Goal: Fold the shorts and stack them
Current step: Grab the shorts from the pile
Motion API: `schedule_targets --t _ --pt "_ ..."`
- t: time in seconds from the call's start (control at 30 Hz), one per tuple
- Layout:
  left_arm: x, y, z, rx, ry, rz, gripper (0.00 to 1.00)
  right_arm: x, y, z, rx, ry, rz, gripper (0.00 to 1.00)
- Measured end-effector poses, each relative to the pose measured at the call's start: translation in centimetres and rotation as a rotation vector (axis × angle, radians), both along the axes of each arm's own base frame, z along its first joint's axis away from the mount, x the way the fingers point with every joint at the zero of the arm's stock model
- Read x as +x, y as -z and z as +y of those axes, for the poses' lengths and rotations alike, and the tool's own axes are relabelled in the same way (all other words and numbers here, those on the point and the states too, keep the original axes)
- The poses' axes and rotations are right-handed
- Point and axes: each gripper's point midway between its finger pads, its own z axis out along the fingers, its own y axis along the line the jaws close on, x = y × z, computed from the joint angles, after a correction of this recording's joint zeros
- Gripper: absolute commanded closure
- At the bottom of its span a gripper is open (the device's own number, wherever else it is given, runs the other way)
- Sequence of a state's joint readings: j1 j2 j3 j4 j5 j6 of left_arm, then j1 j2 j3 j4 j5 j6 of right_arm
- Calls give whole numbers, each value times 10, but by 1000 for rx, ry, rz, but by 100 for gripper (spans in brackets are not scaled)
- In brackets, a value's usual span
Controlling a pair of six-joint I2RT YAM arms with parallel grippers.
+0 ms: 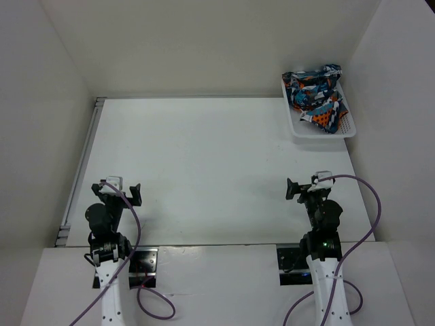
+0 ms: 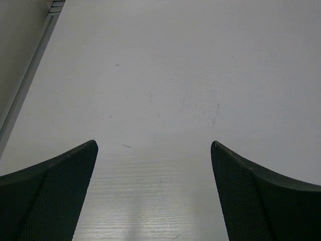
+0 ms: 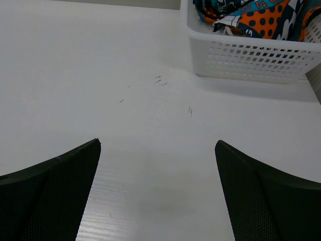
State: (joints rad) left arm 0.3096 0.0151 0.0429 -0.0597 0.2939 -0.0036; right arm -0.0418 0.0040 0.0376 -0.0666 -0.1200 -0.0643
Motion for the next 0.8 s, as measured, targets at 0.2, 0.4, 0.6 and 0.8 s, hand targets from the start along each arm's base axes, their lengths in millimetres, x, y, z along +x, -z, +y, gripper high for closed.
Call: schedule_targets --t 0.2,0.4,0.6,0.8 --pt "0 0 -8 -5 45 1 0 0 0 3 -39 -31 -3 1" --pt "-20 18 -67 -86 375 84 0 -5 -12 39 -488 -339 -146 1" --pt "-40 12 -104 -128 600 87 0 -8 -46 60 -1189 -482 -499 1" --pt "-26 -29 -113 -35 676 -50 0 10 -108 76 -1166 -533 -541 1"
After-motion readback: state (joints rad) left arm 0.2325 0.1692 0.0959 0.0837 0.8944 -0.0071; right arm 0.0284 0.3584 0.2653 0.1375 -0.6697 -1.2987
